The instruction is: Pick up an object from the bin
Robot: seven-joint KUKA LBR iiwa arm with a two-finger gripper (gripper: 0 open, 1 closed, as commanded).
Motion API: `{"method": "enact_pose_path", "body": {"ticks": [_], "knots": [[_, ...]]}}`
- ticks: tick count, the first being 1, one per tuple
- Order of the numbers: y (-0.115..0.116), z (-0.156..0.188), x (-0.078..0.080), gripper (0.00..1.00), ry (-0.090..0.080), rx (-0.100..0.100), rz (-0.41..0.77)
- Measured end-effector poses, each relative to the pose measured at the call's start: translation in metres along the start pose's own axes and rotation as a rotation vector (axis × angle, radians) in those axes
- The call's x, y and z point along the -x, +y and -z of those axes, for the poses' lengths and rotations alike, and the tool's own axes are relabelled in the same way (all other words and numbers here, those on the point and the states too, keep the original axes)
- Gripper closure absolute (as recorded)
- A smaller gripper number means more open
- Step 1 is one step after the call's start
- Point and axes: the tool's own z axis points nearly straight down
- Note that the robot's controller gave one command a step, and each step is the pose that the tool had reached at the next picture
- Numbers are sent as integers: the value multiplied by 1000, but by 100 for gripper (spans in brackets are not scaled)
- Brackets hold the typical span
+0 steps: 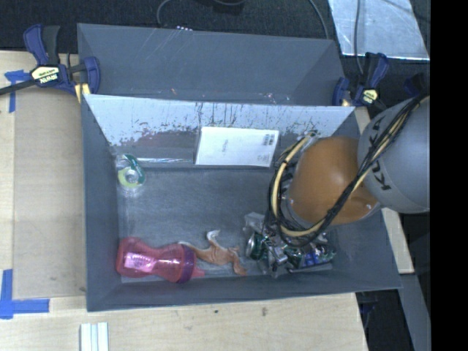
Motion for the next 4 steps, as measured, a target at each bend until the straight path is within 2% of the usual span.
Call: {"method": "enact_pose_path", "body": {"ticks": [4], "knots": [[0, 0, 0, 100, 0, 0, -1]]}}
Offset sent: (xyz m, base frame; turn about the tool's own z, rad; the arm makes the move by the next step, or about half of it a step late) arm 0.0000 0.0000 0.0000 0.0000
